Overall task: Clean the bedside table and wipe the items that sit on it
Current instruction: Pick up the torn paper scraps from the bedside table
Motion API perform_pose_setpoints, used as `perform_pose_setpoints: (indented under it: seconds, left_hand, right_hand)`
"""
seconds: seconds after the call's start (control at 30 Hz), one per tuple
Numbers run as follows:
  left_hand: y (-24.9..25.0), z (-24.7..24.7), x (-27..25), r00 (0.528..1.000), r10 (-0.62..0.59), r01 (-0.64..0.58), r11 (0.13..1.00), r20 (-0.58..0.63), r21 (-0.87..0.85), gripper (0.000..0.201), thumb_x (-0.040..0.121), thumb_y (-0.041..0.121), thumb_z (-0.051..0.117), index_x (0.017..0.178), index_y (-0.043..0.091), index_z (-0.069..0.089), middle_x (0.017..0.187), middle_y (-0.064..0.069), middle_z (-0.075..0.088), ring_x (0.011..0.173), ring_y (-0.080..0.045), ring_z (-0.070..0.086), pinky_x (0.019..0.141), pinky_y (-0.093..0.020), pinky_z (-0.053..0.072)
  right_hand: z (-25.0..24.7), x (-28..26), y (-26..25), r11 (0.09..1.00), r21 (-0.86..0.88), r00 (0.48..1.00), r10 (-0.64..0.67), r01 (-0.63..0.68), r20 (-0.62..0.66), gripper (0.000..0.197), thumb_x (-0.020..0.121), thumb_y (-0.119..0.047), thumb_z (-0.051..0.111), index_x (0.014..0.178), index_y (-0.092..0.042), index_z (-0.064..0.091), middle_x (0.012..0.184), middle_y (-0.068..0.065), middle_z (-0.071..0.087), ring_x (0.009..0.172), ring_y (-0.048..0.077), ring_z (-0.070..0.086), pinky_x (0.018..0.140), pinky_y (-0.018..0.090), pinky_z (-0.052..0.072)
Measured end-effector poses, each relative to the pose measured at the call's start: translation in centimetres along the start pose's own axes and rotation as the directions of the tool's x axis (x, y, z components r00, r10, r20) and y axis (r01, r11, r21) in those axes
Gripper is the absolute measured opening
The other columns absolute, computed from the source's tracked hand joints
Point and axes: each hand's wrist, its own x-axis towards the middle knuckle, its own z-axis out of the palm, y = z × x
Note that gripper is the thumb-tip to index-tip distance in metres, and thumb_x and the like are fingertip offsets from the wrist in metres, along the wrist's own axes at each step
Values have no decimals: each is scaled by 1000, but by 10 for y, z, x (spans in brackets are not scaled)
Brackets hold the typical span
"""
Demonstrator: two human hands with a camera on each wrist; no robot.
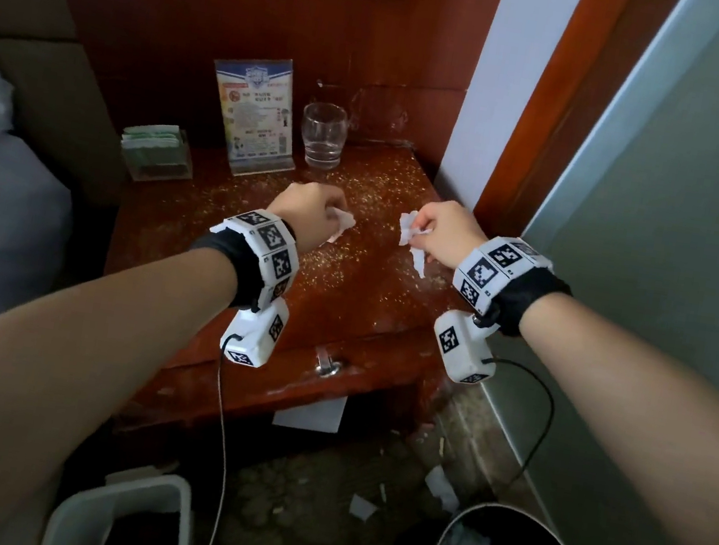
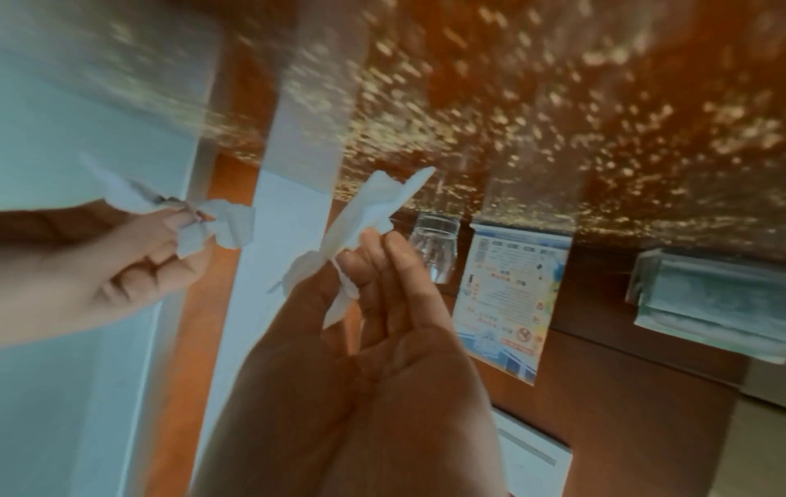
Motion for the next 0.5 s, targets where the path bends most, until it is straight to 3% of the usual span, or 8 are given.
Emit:
perform_pose_setpoints:
  seconds: [0.13, 0.23, 0.3, 0.4, 0.5]
  left_hand:
    - [26, 20, -33, 997, 48, -51, 997, -53, -63, 19, 87, 13, 48, 92, 18, 65, 83, -2, 62, 67, -13, 53, 49, -19, 37]
    - [43, 40, -62, 996, 80, -84, 993, -49, -84, 19, 86, 11, 52, 94, 17, 68, 89, -2, 63, 76, -14, 55, 55, -19, 40]
    - [56, 54, -81, 994, 103, -106, 991, -42, -82, 21, 84, 8, 53, 92, 16, 70, 91, -2, 64, 81, -15, 56, 61, -23, 43]
    - [76, 75, -111, 990, 142, -143, 985, -8, -96, 20, 82, 5, 55, 89, 12, 72, 85, -2, 62, 76, -15, 55, 55, -18, 42]
    - [97, 100, -139, 980, 190, -180, 975, 67, -134, 17, 81, 5, 58, 89, 11, 72, 81, -1, 63, 72, -13, 57, 56, -17, 44]
  right_hand:
    - [-2, -50, 24, 1000, 30, 1000, 2, -1, -24, 4, 88, -8, 62, 89, -10, 65, 92, 5, 60, 56, 12, 53, 47, 14, 43]
    - [-3, -89, 46, 999, 48, 998, 25, -23, -49, 5, 87, -7, 63, 91, -6, 67, 92, 4, 58, 52, 8, 51, 38, 7, 39]
    - [-6, -115, 62, 998, 18, 998, 64, -64, -16, 7, 86, -7, 65, 92, -5, 67, 89, 4, 59, 51, 10, 53, 45, 14, 42]
    - [-6, -154, 88, 987, -97, 989, 132, -126, 61, 17, 82, -9, 69, 99, -6, 69, 88, 5, 62, 62, 17, 58, 67, 23, 48]
    - [1, -193, 116, 971, -175, 975, 187, -164, 122, 21, 81, -9, 70, 101, -3, 69, 81, 3, 62, 63, 17, 57, 71, 25, 47]
